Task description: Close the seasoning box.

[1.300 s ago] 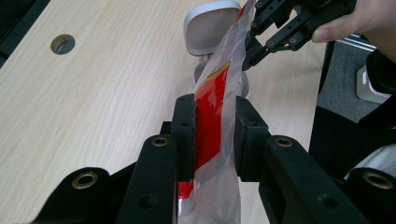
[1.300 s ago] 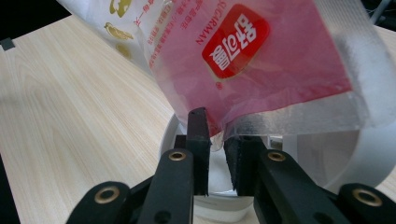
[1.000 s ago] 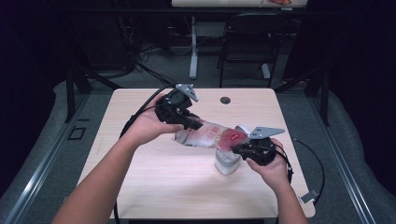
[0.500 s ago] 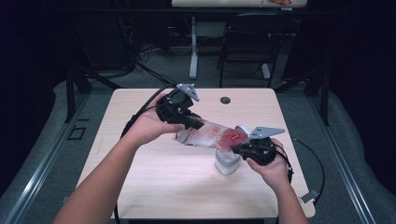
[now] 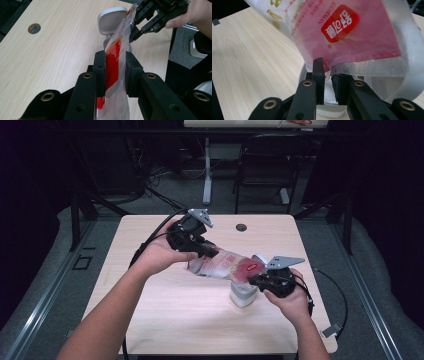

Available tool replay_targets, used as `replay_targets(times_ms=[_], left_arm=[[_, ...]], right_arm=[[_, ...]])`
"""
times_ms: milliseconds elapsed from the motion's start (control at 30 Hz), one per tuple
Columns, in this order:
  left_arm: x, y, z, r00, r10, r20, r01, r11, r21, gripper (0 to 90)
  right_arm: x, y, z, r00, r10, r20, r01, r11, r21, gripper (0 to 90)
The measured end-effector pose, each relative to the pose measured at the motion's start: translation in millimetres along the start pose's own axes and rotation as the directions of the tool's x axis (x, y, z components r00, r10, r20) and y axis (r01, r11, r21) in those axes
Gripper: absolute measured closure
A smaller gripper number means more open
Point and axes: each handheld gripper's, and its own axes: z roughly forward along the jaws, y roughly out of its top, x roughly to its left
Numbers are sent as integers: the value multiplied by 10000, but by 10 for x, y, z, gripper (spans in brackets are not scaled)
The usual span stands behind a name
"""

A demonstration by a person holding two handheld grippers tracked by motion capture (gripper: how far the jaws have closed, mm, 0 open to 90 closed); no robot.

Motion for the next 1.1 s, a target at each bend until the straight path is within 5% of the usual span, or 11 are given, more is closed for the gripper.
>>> replay_targets(times_ms=[1100], left_arm=[[-13, 80, 39, 10000, 41, 73, -39, 9998, -186, 746]], right_arm=[[-15, -21, -87, 9987, 160, 486, -152, 9998, -156, 825]])
